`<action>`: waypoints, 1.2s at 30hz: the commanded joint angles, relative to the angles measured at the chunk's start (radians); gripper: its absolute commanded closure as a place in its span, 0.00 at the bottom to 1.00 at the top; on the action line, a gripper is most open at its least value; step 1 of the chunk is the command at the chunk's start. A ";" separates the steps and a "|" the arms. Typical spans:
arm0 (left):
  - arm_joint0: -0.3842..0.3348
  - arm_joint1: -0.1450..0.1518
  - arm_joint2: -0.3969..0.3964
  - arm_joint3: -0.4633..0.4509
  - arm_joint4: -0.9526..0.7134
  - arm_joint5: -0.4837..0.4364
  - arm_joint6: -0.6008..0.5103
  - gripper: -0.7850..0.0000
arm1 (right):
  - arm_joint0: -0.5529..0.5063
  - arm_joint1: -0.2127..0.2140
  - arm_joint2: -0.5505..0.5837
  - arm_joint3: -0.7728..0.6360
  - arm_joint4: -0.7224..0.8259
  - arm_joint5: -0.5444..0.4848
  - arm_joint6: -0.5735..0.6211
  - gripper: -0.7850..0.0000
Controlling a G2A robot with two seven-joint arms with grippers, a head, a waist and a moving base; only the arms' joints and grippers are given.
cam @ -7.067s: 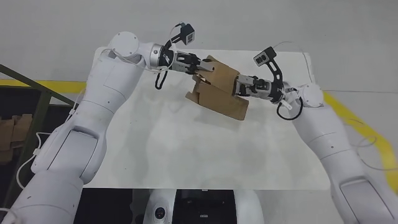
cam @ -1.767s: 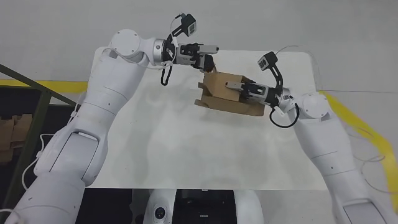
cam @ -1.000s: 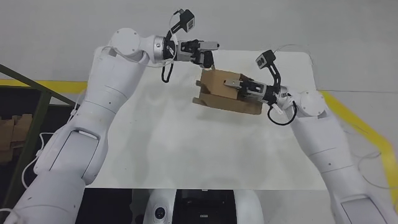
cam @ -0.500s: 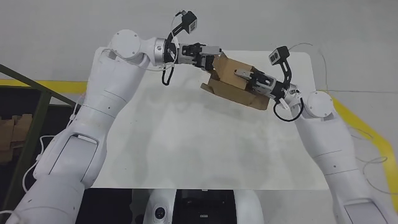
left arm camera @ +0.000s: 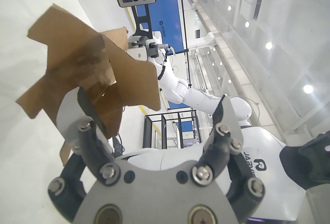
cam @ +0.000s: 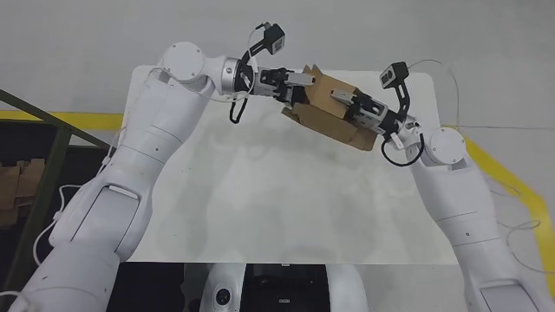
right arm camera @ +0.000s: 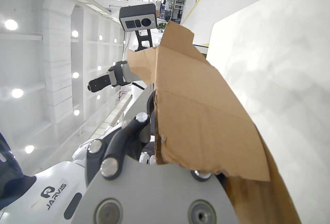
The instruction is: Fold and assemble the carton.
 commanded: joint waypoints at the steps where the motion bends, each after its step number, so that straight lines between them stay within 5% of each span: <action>1: 0.000 -0.001 0.002 0.000 -0.004 0.000 -0.007 0.00 | 0.000 -0.001 0.001 0.003 0.005 0.001 -0.008 1.00; 36: 0.003 -0.011 0.025 -0.020 -0.033 0.016 -0.059 0.00 | -0.025 -0.012 0.025 -0.016 0.000 0.019 -0.145 1.00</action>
